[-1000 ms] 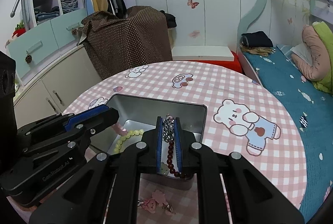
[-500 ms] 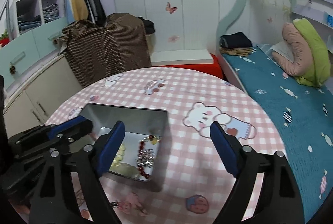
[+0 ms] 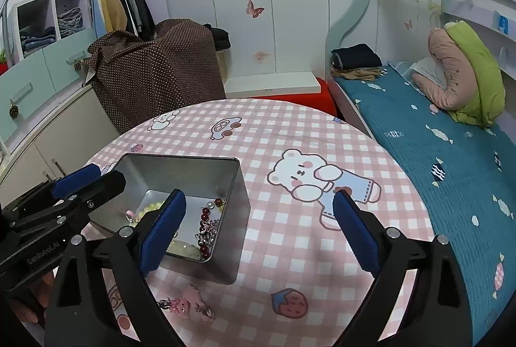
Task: Organize jewelry
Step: 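Open both tools to drop the chain and charm into the tin, then withdraw both tools from the tin toward the last pink charms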
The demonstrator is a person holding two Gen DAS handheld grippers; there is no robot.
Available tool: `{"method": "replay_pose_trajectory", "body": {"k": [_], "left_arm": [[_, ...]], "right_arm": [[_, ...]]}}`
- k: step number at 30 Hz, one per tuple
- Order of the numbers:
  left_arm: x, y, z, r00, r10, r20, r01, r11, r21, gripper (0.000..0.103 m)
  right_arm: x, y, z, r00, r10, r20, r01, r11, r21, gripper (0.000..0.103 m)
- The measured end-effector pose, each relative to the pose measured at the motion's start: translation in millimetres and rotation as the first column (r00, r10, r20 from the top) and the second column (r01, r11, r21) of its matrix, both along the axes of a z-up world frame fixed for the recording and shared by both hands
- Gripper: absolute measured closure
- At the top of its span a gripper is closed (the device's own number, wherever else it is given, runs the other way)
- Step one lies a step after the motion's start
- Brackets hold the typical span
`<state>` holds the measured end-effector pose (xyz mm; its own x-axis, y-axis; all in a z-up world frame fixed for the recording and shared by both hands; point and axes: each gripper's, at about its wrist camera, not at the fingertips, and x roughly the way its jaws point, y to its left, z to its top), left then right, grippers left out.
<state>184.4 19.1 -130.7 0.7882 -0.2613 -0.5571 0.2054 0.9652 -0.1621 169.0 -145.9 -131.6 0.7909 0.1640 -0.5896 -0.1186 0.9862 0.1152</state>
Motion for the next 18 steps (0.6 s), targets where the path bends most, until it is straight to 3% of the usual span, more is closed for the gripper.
{"method": "replay_pose_trajectory", "body": {"k": [18], "left_arm": [[-25.0, -1.6, 7.8, 1.000, 0.002, 0.011, -0.002, 1.000, 0.012, 0.040]], "right_arm": [[-26.0, -8.1, 9.1, 1.000, -0.022, 0.022, 0.022, 1.000, -0.001, 0.013]]}}
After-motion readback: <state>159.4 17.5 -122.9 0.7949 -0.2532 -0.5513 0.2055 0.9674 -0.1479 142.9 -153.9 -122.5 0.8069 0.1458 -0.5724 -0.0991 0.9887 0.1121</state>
